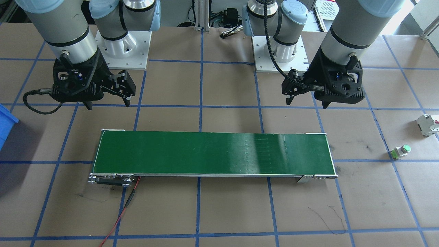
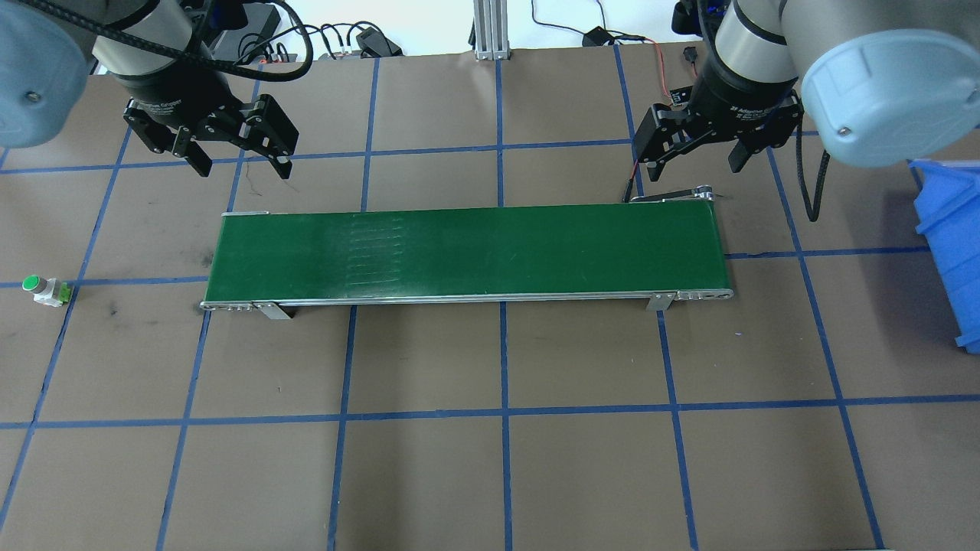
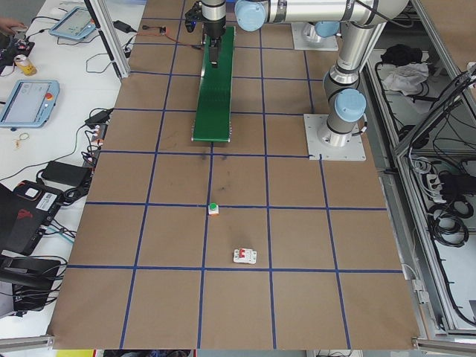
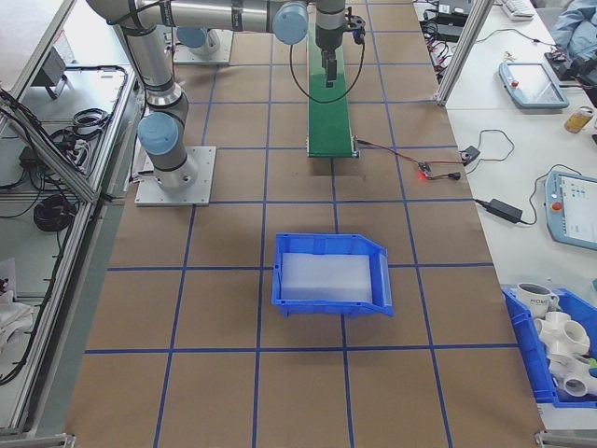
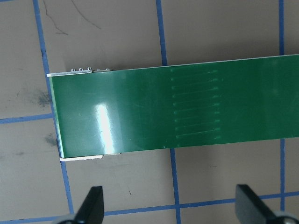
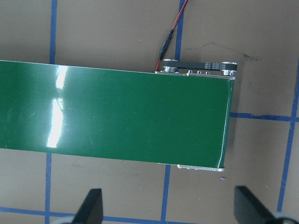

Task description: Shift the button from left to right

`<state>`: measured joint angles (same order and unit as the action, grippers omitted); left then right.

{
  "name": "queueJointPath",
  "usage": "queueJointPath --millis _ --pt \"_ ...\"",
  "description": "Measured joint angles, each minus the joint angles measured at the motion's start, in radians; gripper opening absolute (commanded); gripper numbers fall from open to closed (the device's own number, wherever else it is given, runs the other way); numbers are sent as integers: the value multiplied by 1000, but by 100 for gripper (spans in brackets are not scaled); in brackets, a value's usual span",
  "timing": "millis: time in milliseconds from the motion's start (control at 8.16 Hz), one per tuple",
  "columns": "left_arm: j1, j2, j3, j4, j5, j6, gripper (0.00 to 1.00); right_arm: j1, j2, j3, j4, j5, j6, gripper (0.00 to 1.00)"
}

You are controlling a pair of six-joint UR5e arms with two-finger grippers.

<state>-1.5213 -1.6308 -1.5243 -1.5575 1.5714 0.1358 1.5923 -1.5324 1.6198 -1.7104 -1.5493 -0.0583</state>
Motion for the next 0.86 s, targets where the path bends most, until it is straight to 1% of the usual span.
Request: queueJointPath --millis 245,490,613,858 --pt "8 -4 0 -1 2 7 100 0 0 0 0 0 0 100" --pt "41 -5 4 2 6 19 100 0 0 0 0 0 0 100" --pt "88 -4 6 4 8 39 100 0 0 0 0 0 0 100" --pt "246 -14 13 5 9 107 100 0 0 0 0 0 0 100"
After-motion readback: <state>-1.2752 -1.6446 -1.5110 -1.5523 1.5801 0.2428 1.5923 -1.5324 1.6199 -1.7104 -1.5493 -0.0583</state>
